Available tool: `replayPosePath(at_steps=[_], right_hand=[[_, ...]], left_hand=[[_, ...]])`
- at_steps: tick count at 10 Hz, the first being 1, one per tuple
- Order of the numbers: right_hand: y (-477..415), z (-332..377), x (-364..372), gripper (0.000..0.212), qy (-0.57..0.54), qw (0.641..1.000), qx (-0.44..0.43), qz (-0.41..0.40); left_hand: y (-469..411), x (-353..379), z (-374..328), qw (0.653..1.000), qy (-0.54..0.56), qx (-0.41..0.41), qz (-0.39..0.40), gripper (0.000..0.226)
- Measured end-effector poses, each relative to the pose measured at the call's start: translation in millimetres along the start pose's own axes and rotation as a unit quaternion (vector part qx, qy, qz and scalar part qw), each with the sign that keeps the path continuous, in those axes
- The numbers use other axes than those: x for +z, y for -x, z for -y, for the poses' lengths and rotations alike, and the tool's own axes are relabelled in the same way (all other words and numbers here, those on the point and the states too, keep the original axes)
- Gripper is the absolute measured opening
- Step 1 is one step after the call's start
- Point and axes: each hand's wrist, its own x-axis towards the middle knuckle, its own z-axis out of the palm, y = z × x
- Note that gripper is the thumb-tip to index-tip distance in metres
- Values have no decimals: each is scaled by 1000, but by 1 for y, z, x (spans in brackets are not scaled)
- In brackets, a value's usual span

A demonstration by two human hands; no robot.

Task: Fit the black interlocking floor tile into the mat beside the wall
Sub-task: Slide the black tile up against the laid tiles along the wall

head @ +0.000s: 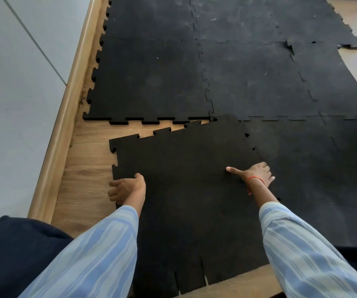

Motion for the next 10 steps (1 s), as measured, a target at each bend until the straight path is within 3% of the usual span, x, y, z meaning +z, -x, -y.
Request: replayPosePath(at_steps=[2, 3, 5, 6, 8, 9, 10], right_hand=[[-4, 5, -8, 131, 5, 1000, 18, 13], [-2, 6, -10, 124, 1, 1000, 20, -5], [-11, 5, -15, 115, -103, 992, 73, 30], [-16, 4, -21, 112, -271, 949, 125, 99], [-3, 16, -4, 90, -436, 882, 101, 151], [8, 40, -10, 109, -405, 896, 145, 108], [15, 60, -9, 98, -409, 893, 132, 129]], left_hand=[[-8, -12, 0, 999, -17, -20, 43, 62], [-11, -18, -3, 997, 13, -16, 71, 56], [-8, -32, -18, 995, 69, -18, 75, 64], [-8, -46, -34, 994, 92, 6, 63, 62], [-27, -73, -54, 984, 163, -2, 67, 58], [-39, -88, -58, 973, 212, -8, 94, 60], [-60, -105, -66, 964, 242, 13, 105, 58]])
